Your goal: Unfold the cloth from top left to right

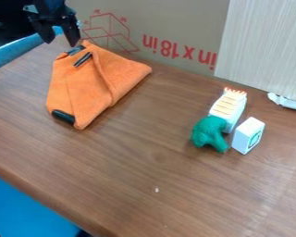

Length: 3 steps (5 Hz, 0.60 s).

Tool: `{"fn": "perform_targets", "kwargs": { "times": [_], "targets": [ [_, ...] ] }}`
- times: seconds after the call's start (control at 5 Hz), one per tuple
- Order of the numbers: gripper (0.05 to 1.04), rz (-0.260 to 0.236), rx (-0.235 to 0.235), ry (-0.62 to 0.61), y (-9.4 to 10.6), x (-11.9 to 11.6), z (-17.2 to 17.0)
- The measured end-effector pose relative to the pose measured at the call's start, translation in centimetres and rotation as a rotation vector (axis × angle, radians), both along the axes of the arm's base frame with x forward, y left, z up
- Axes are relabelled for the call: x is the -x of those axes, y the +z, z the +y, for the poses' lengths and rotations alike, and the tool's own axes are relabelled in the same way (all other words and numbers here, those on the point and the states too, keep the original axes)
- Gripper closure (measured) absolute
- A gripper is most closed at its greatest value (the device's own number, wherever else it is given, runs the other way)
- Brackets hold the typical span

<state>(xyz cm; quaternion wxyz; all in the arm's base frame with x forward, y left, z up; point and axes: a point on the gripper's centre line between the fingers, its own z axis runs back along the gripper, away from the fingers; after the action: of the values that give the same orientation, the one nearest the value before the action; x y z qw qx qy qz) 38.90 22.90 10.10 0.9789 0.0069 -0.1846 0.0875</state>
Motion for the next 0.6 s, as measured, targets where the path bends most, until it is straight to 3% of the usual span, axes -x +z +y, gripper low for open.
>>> {"fn": "perform_targets", "kwargs": {
  "times": [0.4,0.6],
  "targets": [
    [0.084,0.056,0.058,-0.027,-3.1,-0.4,-0.2],
    [0.084,0.015,0.062,-0.091,-2.7,-1.0,-0.5]
  ]
}}
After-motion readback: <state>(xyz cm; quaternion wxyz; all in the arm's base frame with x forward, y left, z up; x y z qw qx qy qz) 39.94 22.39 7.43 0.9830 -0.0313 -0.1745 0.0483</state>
